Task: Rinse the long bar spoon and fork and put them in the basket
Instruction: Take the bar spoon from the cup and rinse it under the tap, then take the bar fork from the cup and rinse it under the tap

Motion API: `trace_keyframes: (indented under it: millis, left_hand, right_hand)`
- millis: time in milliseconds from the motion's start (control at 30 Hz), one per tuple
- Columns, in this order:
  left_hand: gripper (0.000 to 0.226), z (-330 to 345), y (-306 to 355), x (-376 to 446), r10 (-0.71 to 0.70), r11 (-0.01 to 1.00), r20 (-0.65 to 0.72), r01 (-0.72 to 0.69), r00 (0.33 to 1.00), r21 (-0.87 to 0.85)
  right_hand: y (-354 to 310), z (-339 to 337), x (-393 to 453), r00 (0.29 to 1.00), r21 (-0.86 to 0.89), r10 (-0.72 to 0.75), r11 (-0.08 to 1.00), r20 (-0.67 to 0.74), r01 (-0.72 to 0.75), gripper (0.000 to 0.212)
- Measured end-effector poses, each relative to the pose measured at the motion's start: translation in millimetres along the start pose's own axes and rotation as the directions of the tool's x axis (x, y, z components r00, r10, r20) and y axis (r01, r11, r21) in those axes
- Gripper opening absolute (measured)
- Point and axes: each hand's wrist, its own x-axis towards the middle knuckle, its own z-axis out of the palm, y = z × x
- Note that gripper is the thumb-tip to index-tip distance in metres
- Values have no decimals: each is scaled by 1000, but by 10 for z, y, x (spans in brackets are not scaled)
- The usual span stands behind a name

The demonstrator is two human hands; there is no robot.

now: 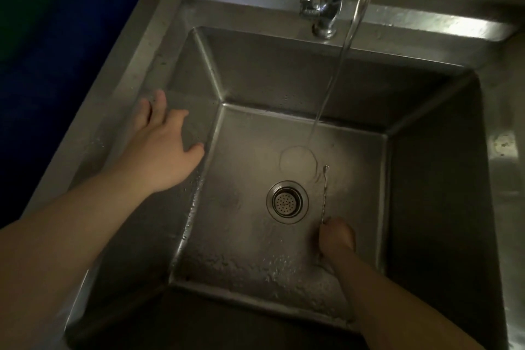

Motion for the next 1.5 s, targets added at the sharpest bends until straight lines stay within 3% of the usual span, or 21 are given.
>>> trace_keyframes:
  millis: [133,267,467,667,800,900,1000,1067,1133,1233,1333,1400,1500]
  left_hand:
    - [68,-120,-20,-30,27,993,33,-23,999,-118]
    - [61,-463,-99,-171,1,949,-100,-33,995,-314]
    - [45,-1353,-404,-784,145,926,-403,-268,904,-266]
    - [41,-2306,-1082,-1631,185,944,-601,-311,778,-112]
    - [32,-2678,-1879,-2198,118,968,-711,-240,694,-74]
    - [24,-2781,-2585,-2473,-12,973,-782,-173,624,-153]
    - [23,-2638,-3242,-2707,-181,949,-784,-103,594,-297]
    - [21,-2398,-3584,-2828,-284,914,-723,-50,630,-403]
    - [20,-2094,-3821,-2889,-329,885,-622,2,710,-465]
    - [26,-1655,-4073,-2951,-360,850,-398,121,843,-513]
    - [42,-1298,-4209,-2993,-317,823,-188,171,930,-542]
    - [56,-1160,-4253,-3010,-287,853,-75,219,955,-474]
    - [61,-1056,-4309,-3013,-196,897,-5,177,981,-406]
  right_hand:
    - [-68,-50,-257,998,8,-53,999,-28,53,28]
    - [-277,-115,-724,975,45,-205,977,-85,210,17]
    - [-835,-60,-1728,875,110,-451,874,-177,473,16]
    - [-1425,228,-2976,722,180,-658,700,-213,691,7]
    - [-1739,595,-3772,575,158,-803,554,-157,817,9]
    - [-2054,921,-4260,462,149,-881,445,-105,883,10]
    - [-2345,1279,-4639,450,205,-893,445,23,872,11]
    - [-2529,1511,-4819,460,243,-881,473,112,847,15]
    - [-2725,1686,-4936,496,300,-849,529,183,794,19]
    - [-3019,1909,-5054,576,438,-773,629,265,642,26]
    - [-3180,2107,-5054,602,451,-745,660,288,601,36]
    - [-3205,2167,-5034,602,464,-745,658,287,593,29]
    - [-3224,2233,-5056,593,517,-759,633,270,576,5]
